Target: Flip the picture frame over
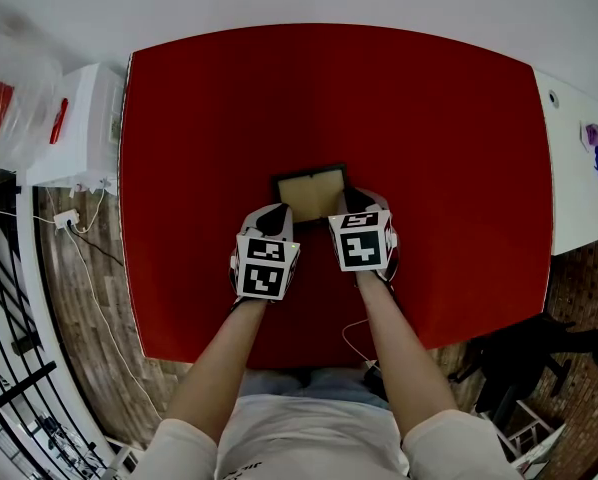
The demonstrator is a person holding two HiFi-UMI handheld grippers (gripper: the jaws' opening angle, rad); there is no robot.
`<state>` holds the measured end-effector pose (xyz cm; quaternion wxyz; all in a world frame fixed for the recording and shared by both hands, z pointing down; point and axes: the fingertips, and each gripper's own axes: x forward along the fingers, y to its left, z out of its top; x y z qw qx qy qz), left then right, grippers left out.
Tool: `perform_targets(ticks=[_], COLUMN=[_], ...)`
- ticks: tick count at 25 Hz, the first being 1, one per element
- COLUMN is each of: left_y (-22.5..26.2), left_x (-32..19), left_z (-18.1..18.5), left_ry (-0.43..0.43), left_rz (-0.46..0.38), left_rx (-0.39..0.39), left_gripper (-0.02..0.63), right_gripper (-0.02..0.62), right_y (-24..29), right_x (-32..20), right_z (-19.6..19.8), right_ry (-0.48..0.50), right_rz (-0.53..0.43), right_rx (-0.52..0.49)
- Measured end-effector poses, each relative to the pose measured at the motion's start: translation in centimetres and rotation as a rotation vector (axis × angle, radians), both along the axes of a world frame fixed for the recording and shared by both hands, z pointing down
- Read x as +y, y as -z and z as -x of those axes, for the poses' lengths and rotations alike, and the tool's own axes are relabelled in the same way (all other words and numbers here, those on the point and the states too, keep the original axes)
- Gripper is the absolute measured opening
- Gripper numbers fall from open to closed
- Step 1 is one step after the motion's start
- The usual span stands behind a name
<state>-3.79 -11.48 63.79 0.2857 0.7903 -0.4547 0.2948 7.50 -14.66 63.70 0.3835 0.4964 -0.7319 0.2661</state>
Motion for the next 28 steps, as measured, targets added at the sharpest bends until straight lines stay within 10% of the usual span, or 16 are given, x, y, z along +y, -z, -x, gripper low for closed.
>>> perform_targets(ticks=[13,21,28], left_y=[3.1,12.2,15.0], left_x=[0.2,6.4,12.8], left_z=[0.7,1.9,3.4], left_ry=[0.017,0.055,0.167], left_rz=[-0.055,-0.124,-0.114], left_rx=[0.027,0.061,0.108], left_gripper=[0.006,0.006,0.006], right_gripper=[0.048,0.046,0.006], right_y=[3.5,10.8,15.2], right_x=[0.6,8.7,14.6], right_z=[-0.3,0.5,2.4], right_ry=[0.017,0.003,0.088], right_rz=[-0.092,-0.077,-0.171], right_rx=[0.017,-0.188,-0.156])
